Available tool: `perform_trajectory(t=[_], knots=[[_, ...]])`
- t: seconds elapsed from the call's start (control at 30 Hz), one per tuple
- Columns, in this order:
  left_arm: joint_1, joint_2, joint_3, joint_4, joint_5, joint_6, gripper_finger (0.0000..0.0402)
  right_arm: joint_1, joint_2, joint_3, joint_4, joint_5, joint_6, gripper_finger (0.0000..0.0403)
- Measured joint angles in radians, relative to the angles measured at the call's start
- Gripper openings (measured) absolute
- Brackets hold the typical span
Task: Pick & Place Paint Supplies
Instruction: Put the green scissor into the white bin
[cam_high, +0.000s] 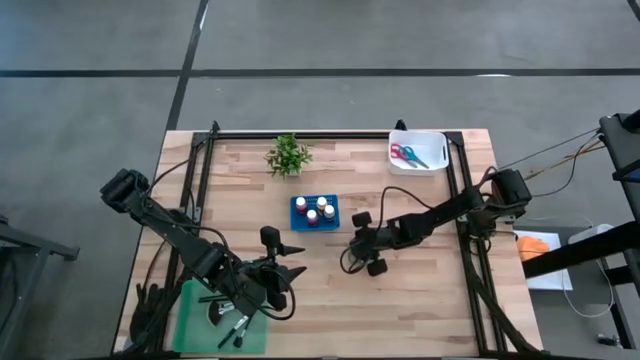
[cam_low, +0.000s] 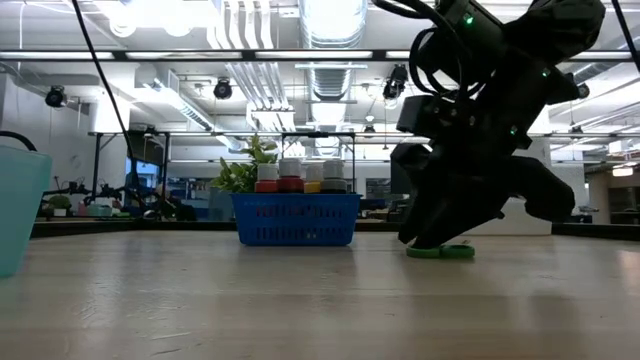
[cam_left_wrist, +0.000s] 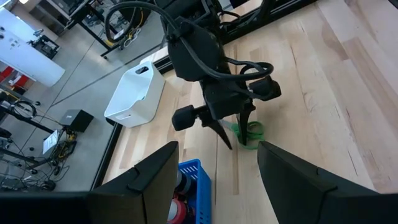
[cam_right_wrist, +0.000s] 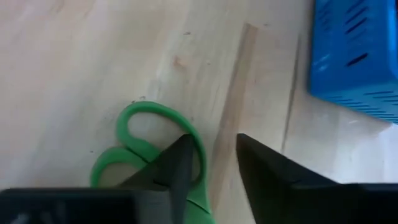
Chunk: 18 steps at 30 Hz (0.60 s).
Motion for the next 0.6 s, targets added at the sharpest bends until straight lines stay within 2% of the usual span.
perform_trajectory(t=[0.17, 0.2, 0.47, 0.6], knots=[[0.000, 0.000, 0.000, 0.000, 0.000, 0.000, 0.0227, 0.000, -0.019, -0.002, -0.018, -0.052, -0.001, 0.0027], [0.000, 0.000, 0.000, 0.000, 0.000, 0.000, 0.0227, 0.000, -0.024, -0.003, -0.021, -0.056, -0.001, 0.0020], [0.000, 0.000, 0.000, 0.000, 0.000, 0.000, 0.0227, 0.005, -0.076, -0.009, -0.043, -0.060, 0.001, 0.0010], [0.000, 0.000, 0.000, 0.000, 0.000, 0.000, 0.0227, 0.030, -0.157, -0.016, -0.114, 0.041, -0.002, 0.0009]])
